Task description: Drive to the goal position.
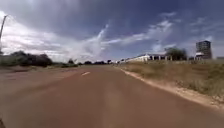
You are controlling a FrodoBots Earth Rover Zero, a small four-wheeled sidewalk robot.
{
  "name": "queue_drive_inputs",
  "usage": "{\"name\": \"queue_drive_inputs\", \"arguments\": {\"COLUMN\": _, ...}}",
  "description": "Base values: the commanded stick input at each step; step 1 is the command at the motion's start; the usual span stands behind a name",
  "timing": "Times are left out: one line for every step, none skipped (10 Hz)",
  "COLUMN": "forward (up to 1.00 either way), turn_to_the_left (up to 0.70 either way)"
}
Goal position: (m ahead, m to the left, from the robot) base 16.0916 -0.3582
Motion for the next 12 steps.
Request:
{"name": "queue_drive_inputs", "arguments": {"forward": 1.0, "turn_to_the_left": 0.0}}
{"name": "queue_drive_inputs", "arguments": {"forward": 1.0, "turn_to_the_left": 0.0}}
{"name": "queue_drive_inputs", "arguments": {"forward": 1.0, "turn_to_the_left": 0.0}}
{"name": "queue_drive_inputs", "arguments": {"forward": 1.0, "turn_to_the_left": 0.0}}
{"name": "queue_drive_inputs", "arguments": {"forward": 1.0, "turn_to_the_left": 0.0}}
{"name": "queue_drive_inputs", "arguments": {"forward": 1.0, "turn_to_the_left": 0.0}}
{"name": "queue_drive_inputs", "arguments": {"forward": 1.0, "turn_to_the_left": 0.0}}
{"name": "queue_drive_inputs", "arguments": {"forward": 1.0, "turn_to_the_left": 0.0}}
{"name": "queue_drive_inputs", "arguments": {"forward": 1.0, "turn_to_the_left": 0.0}}
{"name": "queue_drive_inputs", "arguments": {"forward": 1.0, "turn_to_the_left": 0.0}}
{"name": "queue_drive_inputs", "arguments": {"forward": 1.0, "turn_to_the_left": 0.0}}
{"name": "queue_drive_inputs", "arguments": {"forward": 1.0, "turn_to_the_left": 0.0}}
